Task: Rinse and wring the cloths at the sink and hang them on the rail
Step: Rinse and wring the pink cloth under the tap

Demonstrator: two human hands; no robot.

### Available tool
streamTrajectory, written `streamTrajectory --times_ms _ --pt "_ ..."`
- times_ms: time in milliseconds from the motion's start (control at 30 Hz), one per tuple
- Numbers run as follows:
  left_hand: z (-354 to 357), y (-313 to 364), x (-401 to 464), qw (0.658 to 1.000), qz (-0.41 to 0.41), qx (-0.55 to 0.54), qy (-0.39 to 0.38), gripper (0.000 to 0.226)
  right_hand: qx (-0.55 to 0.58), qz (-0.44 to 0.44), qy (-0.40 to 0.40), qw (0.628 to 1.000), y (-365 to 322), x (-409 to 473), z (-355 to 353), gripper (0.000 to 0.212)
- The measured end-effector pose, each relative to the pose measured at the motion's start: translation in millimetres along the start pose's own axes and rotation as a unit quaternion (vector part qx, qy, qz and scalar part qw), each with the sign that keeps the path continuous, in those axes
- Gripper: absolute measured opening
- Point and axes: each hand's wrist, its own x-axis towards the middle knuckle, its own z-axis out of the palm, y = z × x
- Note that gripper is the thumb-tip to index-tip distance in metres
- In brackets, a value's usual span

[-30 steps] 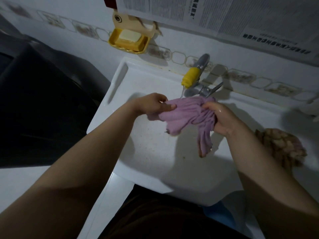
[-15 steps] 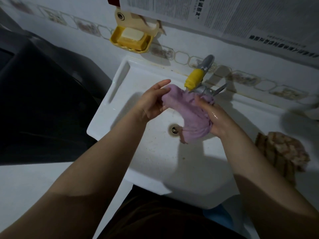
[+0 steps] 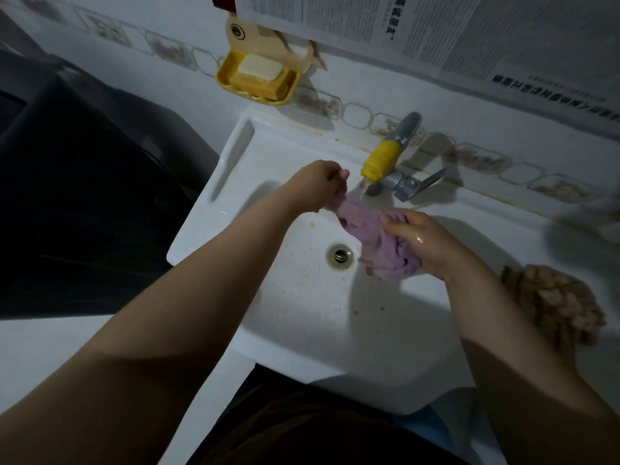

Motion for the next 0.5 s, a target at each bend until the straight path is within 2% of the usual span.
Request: streamTrajectory --times_ms 67,133,200,300,367,433,467,500 --pt "0.4 -2.7 0.9 1.0 -0.012 0.019 0.003 0.042 0.115 0.002 -0.004 0.993 -1.5 2.1 -1.2 0.019" --pt "0.1 -7.7 -1.8 0.993 -0.059 -0.106 -0.013 0.048 0.211 0.012 -0.007 0.977 -2.5 6.6 -3.5 0.023" --pt "0.6 -16.2 -1.6 0.959 -0.081 -0.265 -0.054 0.047 0.268 0.016 -0.022 0.963 -4.2 10.2 -5.4 0.028" --pt "9.1 -29.7 3.3 0.888 -0.033 -0.45 -0.085 0.034 0.258 0.0 -0.032 0.965 -0.6 14.7 -5.4 0.032" --pt "15.7 -32.8 4.1 0.857 -0.015 -0.511 -0.063 0.023 0.242 -0.018 -0.03 0.97 1.6 17.0 -5.7 0.027" --pt "25.4 -29.7 2.3 0.851 -0.032 -0.523 -0.02 0.022 0.209 -0.026 -0.018 0.977 3.7 18.6 -6.7 0.042" --pt "30.7 -25.6 2.0 0.853 -0.06 -0.518 0.007 0.024 0.18 -0.026 0.009 0.983 4.1 18.8 -3.1 0.042" --pt "36.2 -20.2 2.0 0.856 -0.091 -0.508 0.029 0.027 0.134 -0.027 0.052 0.989 4.1 19.8 5.7 0.034"
